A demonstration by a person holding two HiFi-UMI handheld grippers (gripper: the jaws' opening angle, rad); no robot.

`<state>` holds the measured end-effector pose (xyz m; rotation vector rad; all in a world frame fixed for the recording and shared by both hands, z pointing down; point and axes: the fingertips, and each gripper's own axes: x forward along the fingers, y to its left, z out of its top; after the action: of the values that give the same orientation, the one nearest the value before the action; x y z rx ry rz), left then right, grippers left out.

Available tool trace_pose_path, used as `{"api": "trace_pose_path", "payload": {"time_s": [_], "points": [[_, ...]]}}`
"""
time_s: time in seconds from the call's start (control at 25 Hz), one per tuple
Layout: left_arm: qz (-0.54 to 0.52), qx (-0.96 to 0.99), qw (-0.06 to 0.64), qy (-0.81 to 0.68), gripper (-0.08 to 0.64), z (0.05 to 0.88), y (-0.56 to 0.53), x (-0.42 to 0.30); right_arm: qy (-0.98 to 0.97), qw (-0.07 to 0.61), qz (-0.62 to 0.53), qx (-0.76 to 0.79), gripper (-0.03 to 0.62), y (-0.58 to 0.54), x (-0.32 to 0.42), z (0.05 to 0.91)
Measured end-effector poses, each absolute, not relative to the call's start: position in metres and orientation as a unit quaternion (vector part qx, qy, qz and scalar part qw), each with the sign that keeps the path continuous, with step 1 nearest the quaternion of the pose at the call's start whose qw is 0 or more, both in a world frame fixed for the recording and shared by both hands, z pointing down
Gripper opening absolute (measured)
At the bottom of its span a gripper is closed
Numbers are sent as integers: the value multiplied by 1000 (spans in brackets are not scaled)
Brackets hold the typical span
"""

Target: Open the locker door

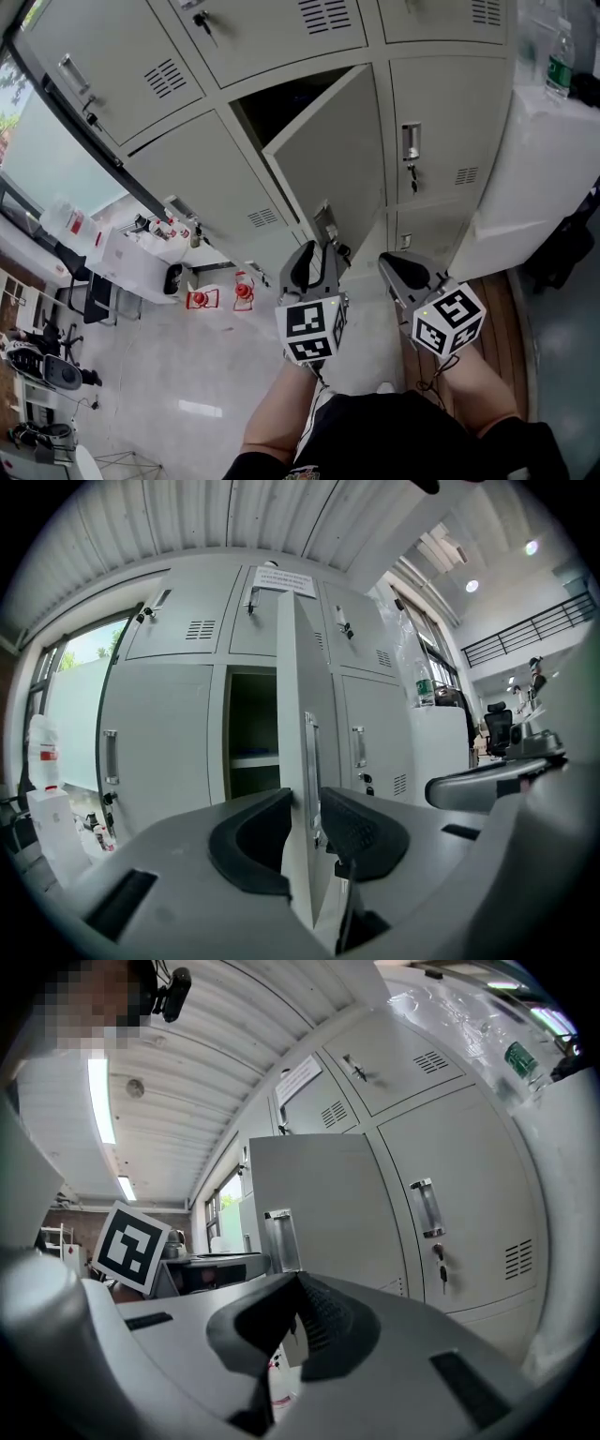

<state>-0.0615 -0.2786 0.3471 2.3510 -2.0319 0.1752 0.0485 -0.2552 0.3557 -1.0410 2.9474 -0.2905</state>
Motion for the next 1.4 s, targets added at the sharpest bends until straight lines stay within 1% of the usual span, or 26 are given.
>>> {"api": "trace_pose_path", "payload": {"time_s": [0.52,1.0,1.4], "points": [[52,813,15,-579,91,346,-257,-16,922,0,-90,-376,54,-230,57,353],[47,863,10,-502,67,346,-243,39,903,-3,-88,-422,54,-218,81,354],[11,901,30,-432,67,339,-230,80,897,-7,-90,-432,54,-209,99,358]]}}
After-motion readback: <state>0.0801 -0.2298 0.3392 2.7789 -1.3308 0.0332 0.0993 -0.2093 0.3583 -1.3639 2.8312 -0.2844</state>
